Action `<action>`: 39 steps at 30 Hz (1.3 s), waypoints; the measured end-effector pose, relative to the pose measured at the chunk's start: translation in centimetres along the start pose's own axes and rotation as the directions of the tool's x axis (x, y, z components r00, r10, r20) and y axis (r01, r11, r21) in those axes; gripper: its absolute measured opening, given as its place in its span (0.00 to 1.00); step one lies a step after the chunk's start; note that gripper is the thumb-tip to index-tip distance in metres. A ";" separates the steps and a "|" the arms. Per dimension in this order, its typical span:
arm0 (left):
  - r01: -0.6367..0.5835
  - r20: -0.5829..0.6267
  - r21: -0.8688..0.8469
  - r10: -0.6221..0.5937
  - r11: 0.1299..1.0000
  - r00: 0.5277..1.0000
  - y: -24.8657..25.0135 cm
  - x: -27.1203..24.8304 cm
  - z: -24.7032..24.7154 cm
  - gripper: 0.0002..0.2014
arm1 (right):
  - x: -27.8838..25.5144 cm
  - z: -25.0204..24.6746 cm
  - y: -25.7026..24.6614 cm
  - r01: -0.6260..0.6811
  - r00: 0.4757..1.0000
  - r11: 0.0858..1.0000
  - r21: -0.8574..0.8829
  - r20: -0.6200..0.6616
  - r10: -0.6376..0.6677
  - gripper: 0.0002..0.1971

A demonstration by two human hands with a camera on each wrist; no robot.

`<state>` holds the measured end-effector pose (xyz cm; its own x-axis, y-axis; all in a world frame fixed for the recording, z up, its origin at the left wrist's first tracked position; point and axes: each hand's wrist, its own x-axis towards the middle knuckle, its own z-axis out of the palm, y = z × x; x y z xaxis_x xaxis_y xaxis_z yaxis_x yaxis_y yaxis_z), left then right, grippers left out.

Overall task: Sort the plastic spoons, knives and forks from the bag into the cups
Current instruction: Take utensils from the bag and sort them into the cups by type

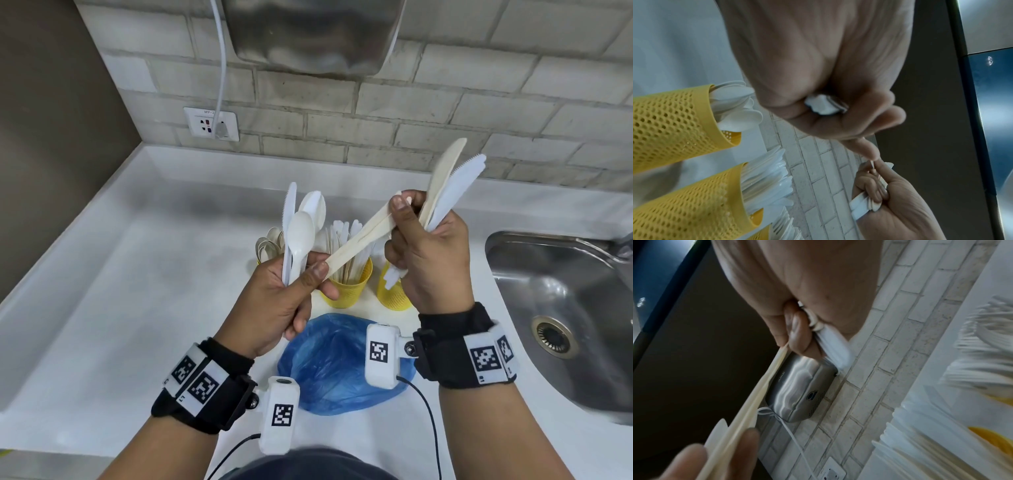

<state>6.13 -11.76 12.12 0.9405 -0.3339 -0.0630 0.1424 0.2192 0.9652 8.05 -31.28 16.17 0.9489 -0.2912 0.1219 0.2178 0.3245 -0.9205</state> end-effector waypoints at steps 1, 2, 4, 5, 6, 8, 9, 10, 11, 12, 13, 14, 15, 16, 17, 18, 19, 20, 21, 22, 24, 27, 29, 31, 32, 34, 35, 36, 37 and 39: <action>-0.009 -0.005 -0.004 0.009 1.000 1.000 0.0 0.0 0.0 0.10 | -0.1 0.0 0.1 -0.016 1.000 0.999 0.034 0.005 0.016 0.06; -0.016 -0.007 -0.009 0.016 1.000 1.000 0.0 0.0 0.0 0.09 | -0.3 0.2 0.2 -0.036 0.999 0.997 0.064 0.021 0.035 0.05; -0.024 -0.006 -0.016 0.024 1.000 1.000 -0.1 0.0 0.1 0.08 | -0.8 0.6 0.7 -0.071 0.995 0.994 0.079 0.078 0.065 0.09; -0.027 -0.002 -0.013 0.027 1.000 1.000 0.0 0.0 0.1 0.08 | -1.0 0.9 1.0 -0.086 0.992 0.994 0.065 0.101 0.079 0.12; -0.029 0.005 -0.009 0.029 1.000 1.000 0.0 0.0 0.2 0.08 | -1.3 1.2 1.3 -0.096 0.989 0.994 0.047 0.118 0.090 0.13; -0.034 0.018 0.002 0.033 0.999 0.999 0.0 0.0 0.4 0.07 | -1.6 1.7 1.7 -0.107 0.986 0.994 0.026 0.131 0.103 0.12; -0.035 0.021 0.011 0.035 0.999 0.999 0.0 0.0 0.3 0.07 | -1.6 1.9 1.8 -0.108 0.986 0.994 0.021 0.129 0.104 0.12; -0.035 0.023 0.022 0.035 0.999 0.999 0.0 0.0 0.3 0.07 | -1.6 2.0 1.9 -0.104 0.988 0.994 0.017 0.119 0.101 0.13; -0.036 0.027 0.033 0.035 0.999 0.999 0.0 -0.1 0.2 0.08 | -1.5 2.0 2.0 -0.098 0.991 0.995 0.007 0.097 0.097 0.14; -0.036 0.033 0.046 0.034 0.998 0.999 0.0 -0.1 0.2 0.11 | -1.4 2.0 2.0 -0.091 0.994 0.996 -0.002 0.063 0.091 0.16; -0.034 0.039 0.059 0.032 0.998 0.999 -0.1 -0.2 0.1 0.13 | -1.3 2.1 2.0 -0.082 0.996 0.997 0.002 0.024 0.082 0.17; -0.031 0.044 0.069 0.028 0.997 0.999 -0.1 -0.2 0.2 0.15 | -1.1 2.1 2.0 -0.079 0.997 0.996 0.032 -0.011 0.080 0.18; -0.031 0.049 0.077 0.027 0.997 0.998 0.0 -0.2 0.2 0.17 | -1.0 2.1 2.0 -0.089 0.995 0.992 0.090 -0.038 0.093 0.19; -0.033 0.054 0.082 0.028 0.996 0.998 0.0 -0.3 0.3 0.17 | -0.9 2.1 2.0 -0.109 0.991 0.980 0.168 -0.055 0.120 0.19; -0.034 0.058 0.081 0.030 0.996 0.998 0.0 -0.3 0.3 0.17 | -0.7 2.1 1.9 -0.131 0.986 0.959 0.252 -0.066 0.152 0.20; -0.036 0.060 0.075 0.032 0.997 0.998 0.0 -0.3 0.4 0.17 | -0.6 1.9 1.8 -0.150 0.979 0.933 0.327 -0.080 0.185 0.20; -0.038 0.062 0.070 0.033 0.997 0.998 0.0 -0.3 0.3 0.16 | -0.4 1.7 1.6 -0.161 0.971 0.909 0.385 -0.103 0.216 0.19; -0.040 0.066 0.070 0.035 0.997 0.997 0.0 -0.3 0.3 0.16 | -0.2 1.4 1.4 -0.159 0.961 0.893 0.422 -0.141 0.238 0.19; -0.043 0.073 0.077 0.038 0.996 0.997 0.0 -0.3 0.2 0.15 | 0.1 1.1 1.1 -0.141 0.951 0.887 0.439 -0.188 0.244 0.19; -0.049 0.078 0.089 0.042 0.995 0.996 0.0 -0.3 0.2 0.15 | 0.3 0.8 0.9 -0.110 0.944 0.889 0.444 -0.233 0.233 0.19; -0.056 0.080 0.121 0.046 0.991 0.996 0.1 -0.3 0.1 0.14 | 0.8 0.3 0.5 -0.042 0.936 0.914 0.403 -0.304 0.177 0.19; -0.066 0.082 0.158 0.054 0.985 0.995 0.1 -0.3 0.1 0.15 | 1.1 -0.1 0.0 0.003 0.937 0.972 0.235 -0.340 0.079 0.16; -0.070 0.088 0.166 0.056 0.984 0.995 0.2 -0.3 0.2 0.17 | 0.9 0.1 -0.4 0.016 0.954 0.991 0.137 -0.298 0.026 0.14; -0.072 0.093 0.168 0.057 0.983 0.994 0.2 -0.3 0.3 0.18 | 0.2 0.5 -1.0 0.019 0.977 1.000 0.002 -0.213 -0.018 0.13; -0.073 0.093 0.169 0.058 0.983 0.994 0.2 -0.3 0.4 0.18 | -0.2 0.7 -1.2 0.024 0.988 0.995 -0.092 -0.147 -0.038 0.12; -0.076 0.088 0.182 0.061 0.980 0.994 0.2 -0.3 0.4 0.17 | -1.1 1.2 -1.5 0.068 0.998 0.953 -0.296 0.015 -0.066 0.11; -0.078 0.085 0.192 0.063 0.978 0.994 0.3 -0.3 0.4 0.17 | -1.4 1.4 -1.5 0.093 0.995 0.921 -0.379 0.074 -0.070 0.10; -0.080 0.083 0.206 0.064 0.975 0.994 0.3 -0.4 0.5 0.17 | -1.7 1.6 -1.6 0.111 0.992 0.892 -0.439 0.108 -0.070 0.09; -0.081 0.081 0.224 0.064 0.971 0.995 0.3 -0.4 0.5 0.17 | -1.8 1.7 -1.6 0.121 0.990 0.869 -0.479 0.123 -0.070 0.08; -0.082 0.076 0.263 0.064 0.961 0.995 0.4 -0.4 0.5 0.17 | -1.9 1.9 -1.5 0.119 0.990 0.845 -0.522 0.126 -0.062 0.07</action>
<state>5.59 -12.02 12.63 0.9214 -0.3883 0.0182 -0.0210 -0.0029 0.9998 6.34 -29.50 17.99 0.9548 -0.1950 0.2243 0.1777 -0.2304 -0.9567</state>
